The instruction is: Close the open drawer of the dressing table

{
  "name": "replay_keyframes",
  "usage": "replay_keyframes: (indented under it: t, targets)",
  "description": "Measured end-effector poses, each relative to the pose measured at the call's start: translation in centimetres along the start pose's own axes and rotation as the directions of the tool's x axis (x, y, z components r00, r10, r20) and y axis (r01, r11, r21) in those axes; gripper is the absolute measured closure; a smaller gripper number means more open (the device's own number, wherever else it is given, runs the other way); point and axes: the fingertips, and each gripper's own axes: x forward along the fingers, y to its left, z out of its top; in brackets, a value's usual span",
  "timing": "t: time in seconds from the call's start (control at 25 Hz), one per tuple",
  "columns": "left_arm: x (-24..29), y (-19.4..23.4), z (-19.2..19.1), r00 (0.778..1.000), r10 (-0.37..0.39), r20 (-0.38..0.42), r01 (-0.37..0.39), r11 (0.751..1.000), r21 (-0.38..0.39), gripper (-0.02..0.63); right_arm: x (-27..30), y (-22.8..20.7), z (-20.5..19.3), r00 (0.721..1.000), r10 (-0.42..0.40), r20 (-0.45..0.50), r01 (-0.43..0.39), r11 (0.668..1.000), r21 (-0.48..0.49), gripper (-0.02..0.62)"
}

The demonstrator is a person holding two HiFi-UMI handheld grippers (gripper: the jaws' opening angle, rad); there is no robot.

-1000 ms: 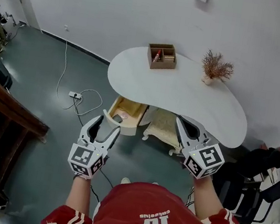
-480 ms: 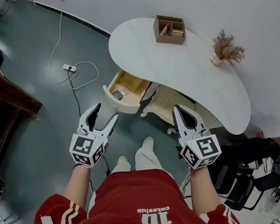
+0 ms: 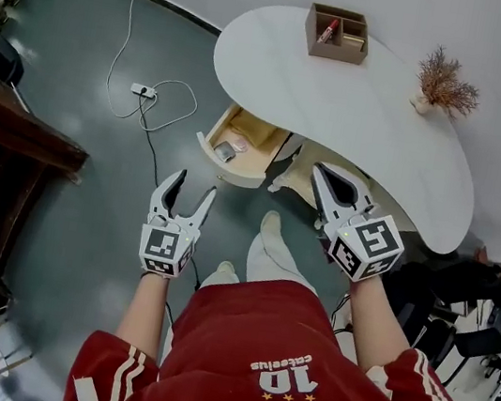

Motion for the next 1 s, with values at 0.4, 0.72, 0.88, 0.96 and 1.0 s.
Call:
replay_keyframes:
  t: [0.4, 0.72, 0.88, 0.96, 1.0]
  targets:
    - [5.7, 0.8, -11.1, 0.981, 0.005, -0.195, -0.001, 1.000, 0.019, 0.348, 6.9, -1.7, -3.0, 0.993, 0.112, -0.047, -0.112, 0.994, 0.002, 0.591]
    - [9.8, 0.9, -20.2, 0.940, -0.021, -0.340, 0.021, 1.000, -0.005, 0.341, 9.7, -1.7, -8.2, 0.981, 0.166, -0.099, -0.162, 0.986, 0.044, 0.591]
    - [11.3, 1.1, -23.9, 0.922, -0.022, -0.387, 0.009, 0.999, -0.036, 0.339, 10.1, -2.1, -10.4, 0.979, 0.162, -0.128, -0.155, 0.986, 0.063, 0.591]
    - [11.9, 1.3, -25.6, 0.913, -0.022, -0.408, -0.002, 0.998, -0.058, 0.337, 10.1, -2.1, -11.4, 0.976, 0.164, -0.141, -0.155, 0.985, 0.074, 0.591]
    - [12.1, 1.5, -26.4, 0.908, -0.020, -0.419, -0.009, 0.998, -0.067, 0.337, 10.1, -2.2, -11.8, 0.976, 0.164, -0.145, -0.154, 0.985, 0.077, 0.591]
